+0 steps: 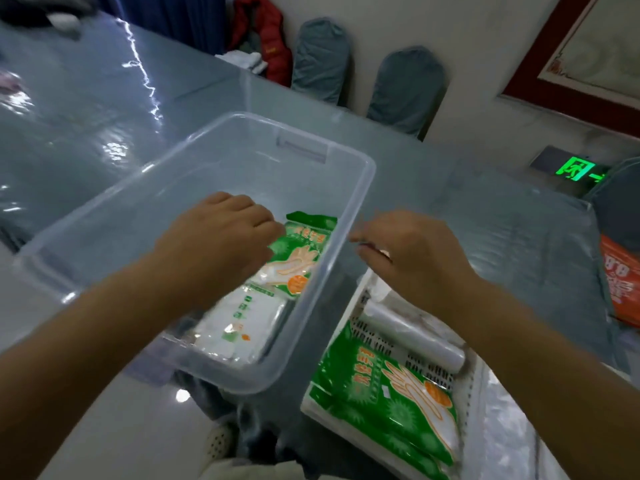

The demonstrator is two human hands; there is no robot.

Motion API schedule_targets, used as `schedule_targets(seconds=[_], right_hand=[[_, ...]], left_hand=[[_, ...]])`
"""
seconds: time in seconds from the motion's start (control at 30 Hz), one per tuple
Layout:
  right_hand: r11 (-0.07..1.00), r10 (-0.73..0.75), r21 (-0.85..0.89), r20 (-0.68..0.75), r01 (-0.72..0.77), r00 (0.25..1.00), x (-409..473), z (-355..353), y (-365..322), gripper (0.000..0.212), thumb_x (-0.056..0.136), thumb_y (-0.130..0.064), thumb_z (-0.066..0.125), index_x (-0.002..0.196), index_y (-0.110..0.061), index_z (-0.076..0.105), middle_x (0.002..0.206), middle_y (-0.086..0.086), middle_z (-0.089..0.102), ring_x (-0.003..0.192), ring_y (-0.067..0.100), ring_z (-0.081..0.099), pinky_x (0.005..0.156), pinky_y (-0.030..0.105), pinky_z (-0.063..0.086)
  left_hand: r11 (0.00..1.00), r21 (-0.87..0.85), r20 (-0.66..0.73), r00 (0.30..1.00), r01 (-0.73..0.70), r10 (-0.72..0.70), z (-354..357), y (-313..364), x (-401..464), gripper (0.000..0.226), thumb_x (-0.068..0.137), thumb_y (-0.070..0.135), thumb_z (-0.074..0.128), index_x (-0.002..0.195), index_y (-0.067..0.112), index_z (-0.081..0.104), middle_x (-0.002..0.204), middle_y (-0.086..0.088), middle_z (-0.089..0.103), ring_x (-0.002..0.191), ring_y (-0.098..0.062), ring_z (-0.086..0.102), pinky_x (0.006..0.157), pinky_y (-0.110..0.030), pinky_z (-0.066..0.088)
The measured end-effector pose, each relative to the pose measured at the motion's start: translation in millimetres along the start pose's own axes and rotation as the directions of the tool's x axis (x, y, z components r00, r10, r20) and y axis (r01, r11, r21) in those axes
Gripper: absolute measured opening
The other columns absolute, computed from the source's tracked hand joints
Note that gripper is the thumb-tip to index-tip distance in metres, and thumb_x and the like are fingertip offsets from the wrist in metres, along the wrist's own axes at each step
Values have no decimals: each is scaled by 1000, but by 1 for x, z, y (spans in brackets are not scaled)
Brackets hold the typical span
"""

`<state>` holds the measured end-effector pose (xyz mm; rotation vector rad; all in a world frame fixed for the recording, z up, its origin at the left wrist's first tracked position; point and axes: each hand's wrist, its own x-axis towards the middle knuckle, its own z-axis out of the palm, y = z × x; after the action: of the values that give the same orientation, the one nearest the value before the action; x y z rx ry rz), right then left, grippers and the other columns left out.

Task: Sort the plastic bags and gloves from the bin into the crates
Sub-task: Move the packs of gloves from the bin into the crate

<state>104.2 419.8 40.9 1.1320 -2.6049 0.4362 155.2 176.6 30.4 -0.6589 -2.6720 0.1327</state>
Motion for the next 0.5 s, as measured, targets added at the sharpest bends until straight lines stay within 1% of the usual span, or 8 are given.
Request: schedule_targets(seconds=[0.1,0.17,0.23,0.27,0.33,0.4,0.47,0.5], right_hand=[[995,71,71,47,-74,996,52,24,-20,16,85,-14,60,97,-13,71,91,8,71,87,30,64,73,42,51],[985,139,87,90,-146,986,85,48,-28,17,86,-17,60,99,-16,70,96,6,70,92,27,62,78,36,48],[976,206,28,181,-214,962,117,78,-28,20,86,-21,58,103,-19,68,102,4,69,96,25,60,78,31,43],[968,247,-20,247,-250,937,134,96,-28,22,86,-22,58,106,-21,66,105,4,68,99,26,59,77,30,42],[949,315,-120,399,-291,861,162,130,-26,27,86,-25,57,113,-22,62,111,5,65,104,27,56,77,29,39],[935,352,-174,560,-309,750,180,162,-21,33,86,-25,59,118,-19,58,118,9,61,107,28,54,80,28,39],[920,388,-248,686,-303,616,190,190,-19,38,86,-23,60,123,-14,55,124,12,57,109,29,53,82,28,41],[911,410,-295,722,-289,557,191,202,-19,38,86,-21,59,123,-13,54,125,13,56,109,30,54,84,29,43]], left_hand=[[999,-8,65,997,42,-41,8,-61,-12,20,73,16,72,92,10,70,86,-12,71,76,-34,66,70,-43,52],[999,-6,126,991,45,-44,16,-97,-20,24,69,15,76,92,9,71,85,-13,72,76,-34,67,70,-44,53],[999,-24,157,987,46,-42,25,-129,-25,28,68,17,78,94,11,71,87,-12,72,79,-33,67,73,-43,52],[997,-44,174,983,62,-54,30,-147,-29,29,71,19,75,98,13,70,92,-11,72,85,-32,66,77,-41,50],[994,-79,195,979,77,-60,45,-178,-34,32,80,28,66,110,18,65,105,-6,70,100,-29,61,88,-39,44],[989,-120,216,975,84,-56,58,-202,-38,35,84,33,59,118,22,60,114,-2,66,110,-25,56,95,-37,37],[983,-169,220,975,67,-29,67,-213,-39,36,84,35,58,118,24,60,115,-2,66,112,-23,54,97,-37,33],[979,-198,209,978,56,-14,71,-215,-39,35,84,35,59,116,24,61,113,-2,67,111,-23,55,97,-38,33]])
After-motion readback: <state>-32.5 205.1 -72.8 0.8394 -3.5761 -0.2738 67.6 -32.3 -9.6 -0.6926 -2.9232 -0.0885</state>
